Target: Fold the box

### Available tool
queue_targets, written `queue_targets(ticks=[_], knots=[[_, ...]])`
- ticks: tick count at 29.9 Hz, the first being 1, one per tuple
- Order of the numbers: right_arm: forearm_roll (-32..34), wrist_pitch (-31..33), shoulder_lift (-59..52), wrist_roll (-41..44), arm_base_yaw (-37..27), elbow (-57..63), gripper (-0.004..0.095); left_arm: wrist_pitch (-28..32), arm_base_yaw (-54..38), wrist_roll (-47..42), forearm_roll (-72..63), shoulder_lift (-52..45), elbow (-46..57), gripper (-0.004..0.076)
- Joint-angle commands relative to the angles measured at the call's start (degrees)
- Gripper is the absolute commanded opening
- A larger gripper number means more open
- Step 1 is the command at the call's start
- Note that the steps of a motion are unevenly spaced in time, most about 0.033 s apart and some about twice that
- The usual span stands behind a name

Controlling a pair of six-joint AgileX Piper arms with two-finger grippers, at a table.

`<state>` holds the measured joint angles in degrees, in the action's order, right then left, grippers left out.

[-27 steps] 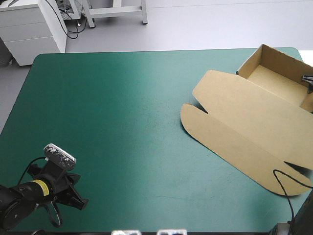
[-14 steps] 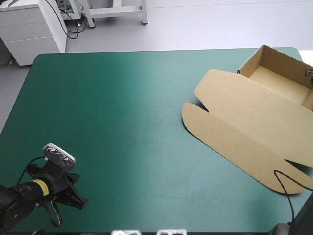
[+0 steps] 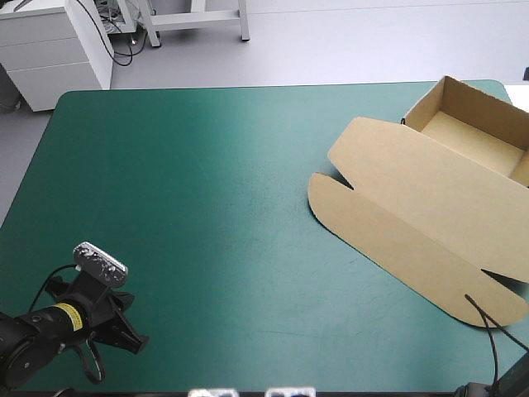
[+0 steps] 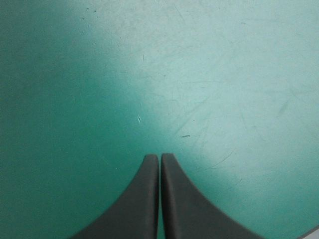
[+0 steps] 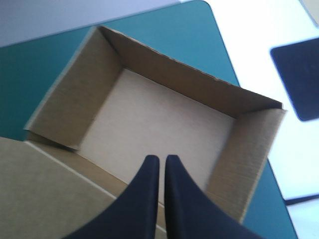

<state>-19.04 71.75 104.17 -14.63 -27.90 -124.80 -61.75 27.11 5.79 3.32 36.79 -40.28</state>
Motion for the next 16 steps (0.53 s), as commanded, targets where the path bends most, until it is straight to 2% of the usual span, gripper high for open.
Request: queue_targets(ticks=[1, 4, 8, 11, 16], knots=[[-9.2, -0.2, -6.8, -2.8, -0.2, -0.9, -0.0013, 2.7, 0.0, -0.5, 0.2, 0.1, -1.4, -0.0008], [-13.1, -0.2, -10.2, -4.8, 1.0, 0.6, -0.0013, 2.7, 0.0, -0.5, 0.2, 0.1, -1.4, -0.0008], [-10.8, -0.2, -14.6, -5.2, 6.2, 2.5, -0.0013, 2.7, 0.0, -0.5, -0.3, 0.1, -1.4, -0.0008], [-9.5, -0.2, -17.8, -6.1, 12.3, 5.3, -0.0013, 2.7, 0.0, -0.5, -0.6, 0.1, -1.4, -0.0008], [-1.4, -0.2, -23.3, -6.3, 26.9, 12.6, -0.0013, 3.2, 0.0, -0.5, -0.6, 0.1, -1.4, -0.0008]])
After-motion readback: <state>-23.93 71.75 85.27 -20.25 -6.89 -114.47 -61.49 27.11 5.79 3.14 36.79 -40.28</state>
